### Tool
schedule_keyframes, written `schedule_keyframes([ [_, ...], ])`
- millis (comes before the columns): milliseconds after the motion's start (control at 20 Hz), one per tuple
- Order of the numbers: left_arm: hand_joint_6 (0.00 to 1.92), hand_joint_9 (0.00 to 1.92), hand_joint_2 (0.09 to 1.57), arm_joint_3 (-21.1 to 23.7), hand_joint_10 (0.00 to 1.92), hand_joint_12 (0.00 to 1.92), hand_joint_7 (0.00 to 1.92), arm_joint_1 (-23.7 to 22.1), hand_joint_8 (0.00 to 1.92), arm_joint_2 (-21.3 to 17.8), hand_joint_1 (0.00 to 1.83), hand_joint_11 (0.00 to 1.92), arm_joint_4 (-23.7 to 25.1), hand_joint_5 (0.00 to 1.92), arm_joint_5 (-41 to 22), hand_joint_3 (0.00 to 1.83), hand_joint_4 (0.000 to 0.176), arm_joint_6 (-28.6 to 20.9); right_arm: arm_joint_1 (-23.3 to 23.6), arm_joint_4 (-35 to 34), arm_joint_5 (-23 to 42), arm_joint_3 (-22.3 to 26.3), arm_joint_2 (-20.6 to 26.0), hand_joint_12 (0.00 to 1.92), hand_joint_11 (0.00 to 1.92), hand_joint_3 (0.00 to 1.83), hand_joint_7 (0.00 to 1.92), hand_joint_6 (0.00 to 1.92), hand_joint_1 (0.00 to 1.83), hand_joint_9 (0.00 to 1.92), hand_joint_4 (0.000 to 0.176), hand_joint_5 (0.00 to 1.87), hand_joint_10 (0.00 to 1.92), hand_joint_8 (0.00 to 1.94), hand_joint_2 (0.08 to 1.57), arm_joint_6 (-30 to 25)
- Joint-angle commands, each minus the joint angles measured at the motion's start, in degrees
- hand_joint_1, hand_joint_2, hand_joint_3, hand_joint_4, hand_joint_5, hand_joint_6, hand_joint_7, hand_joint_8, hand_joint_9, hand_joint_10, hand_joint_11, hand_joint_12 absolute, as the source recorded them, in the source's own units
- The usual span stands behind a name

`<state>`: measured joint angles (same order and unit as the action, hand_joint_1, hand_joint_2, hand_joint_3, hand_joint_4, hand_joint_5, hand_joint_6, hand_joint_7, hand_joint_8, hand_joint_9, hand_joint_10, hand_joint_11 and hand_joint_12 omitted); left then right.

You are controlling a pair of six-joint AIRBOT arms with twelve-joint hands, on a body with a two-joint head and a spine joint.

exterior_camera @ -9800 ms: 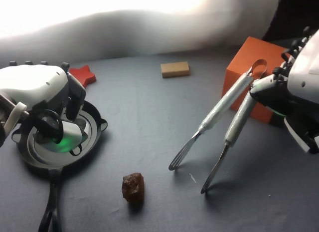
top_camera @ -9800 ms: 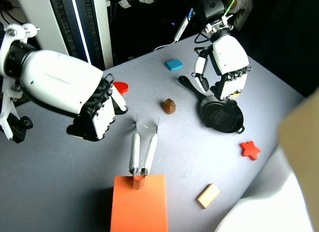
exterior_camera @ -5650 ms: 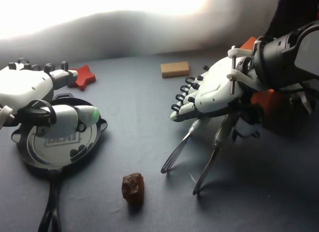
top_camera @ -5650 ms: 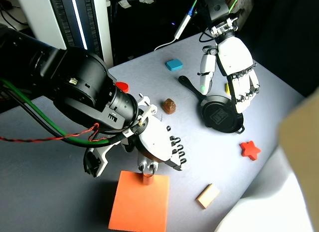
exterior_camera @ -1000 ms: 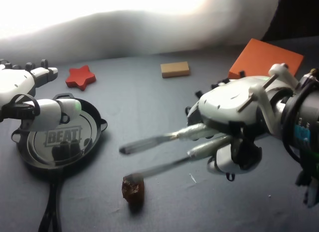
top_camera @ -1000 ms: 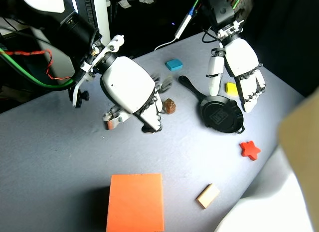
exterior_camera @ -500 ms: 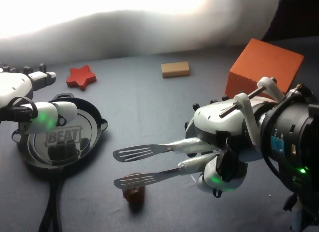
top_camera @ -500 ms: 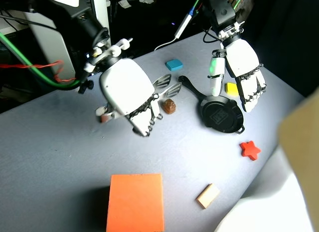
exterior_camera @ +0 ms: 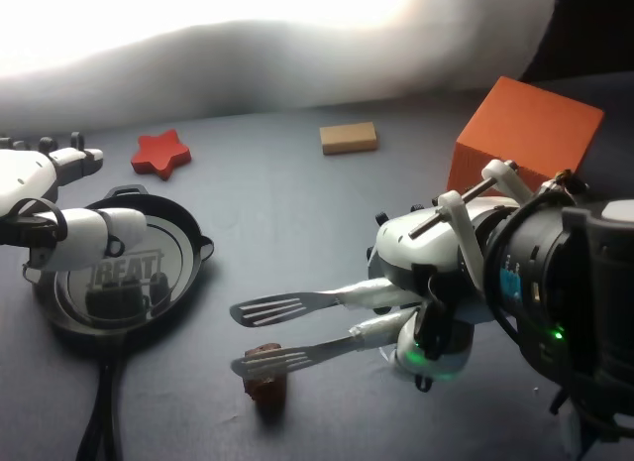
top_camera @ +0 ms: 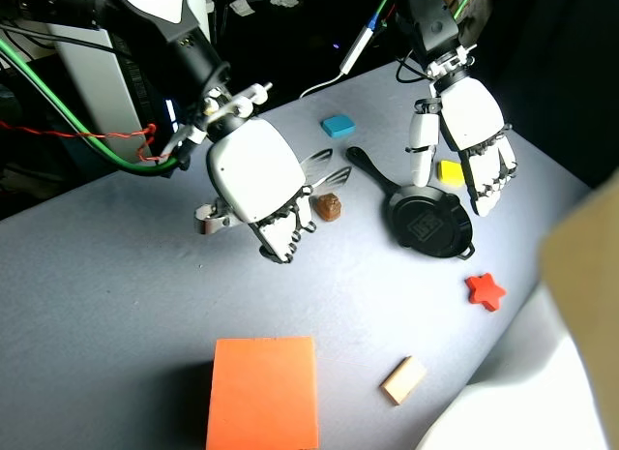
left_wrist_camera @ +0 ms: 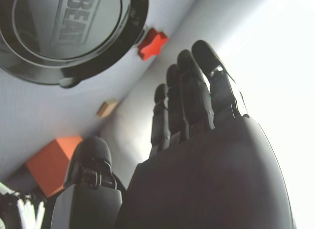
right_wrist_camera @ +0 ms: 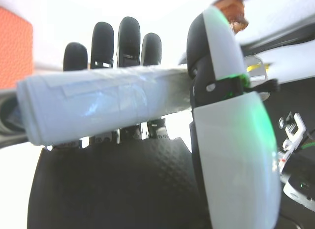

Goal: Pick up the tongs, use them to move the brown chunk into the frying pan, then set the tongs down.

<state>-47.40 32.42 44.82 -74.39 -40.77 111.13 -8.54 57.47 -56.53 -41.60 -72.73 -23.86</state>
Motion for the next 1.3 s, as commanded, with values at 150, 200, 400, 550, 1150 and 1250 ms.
schedule_keyframes([
  [150,0.0,0.3,1.28,-0.4,0.01,0.91,0.27,-0.3,0.0,-0.48,0.05,0.0,2.85,0.15,-4.13,0.0,0.055,-0.18,-0.59,3.27,0.49,-1.49,-1.27,1.6,0.0,0.0,0.68,0.52,1.01,0.38,0.0,0.45,0.75,0.13,1.17,1.86],
  [200,0.0,0.31,1.28,-0.39,0.01,0.93,0.27,-0.26,0.0,-0.48,0.04,0.0,2.85,0.16,-4.13,0.0,0.049,-0.18,-0.66,3.28,0.55,-1.85,-1.56,1.6,0.0,0.0,0.68,0.53,1.02,0.39,0.0,0.45,0.75,0.13,1.16,2.1],
  [400,0.0,0.3,1.29,-0.37,0.0,0.88,0.25,-0.25,0.0,-0.48,0.01,0.0,2.85,0.14,-4.16,0.0,0.051,-0.18,-0.8,3.3,0.8,-4.2,-2.84,1.6,0.0,0.0,0.67,0.56,0.99,0.37,0.0,0.4,0.75,0.11,1.15,2.73],
  [550,0.01,0.32,1.28,-0.35,0.01,0.95,0.28,-0.28,0.01,-0.48,0.04,0.0,2.85,0.16,-4.16,0.0,0.054,-0.17,-0.8,3.31,0.94,-5.86,-3.72,1.58,0.0,0.0,0.65,0.56,1.01,0.35,0.0,0.39,0.75,0.1,1.14,2.93],
  [1150,0.0,0.3,1.29,0.24,0.0,0.91,0.27,-0.24,0.0,-0.37,0.06,0.0,2.58,0.13,-6.26,0.0,0.045,0.44,-0.88,3.31,0.92,-6.51,-5.14,1.56,0.0,0.0,0.66,0.57,1.0,0.35,0.0,0.39,0.74,0.09,1.14,3.52],
  [1250,0.0,0.3,1.28,0.39,0.0,0.91,0.26,-0.22,0.0,-0.37,0.05,0.0,2.32,0.13,-6.31,0.0,0.047,0.41,-0.92,3.31,0.92,-6.26,-5.24,1.56,0.0,0.0,0.66,0.56,1.0,0.34,0.0,0.39,0.73,0.08,1.14,3.65],
])
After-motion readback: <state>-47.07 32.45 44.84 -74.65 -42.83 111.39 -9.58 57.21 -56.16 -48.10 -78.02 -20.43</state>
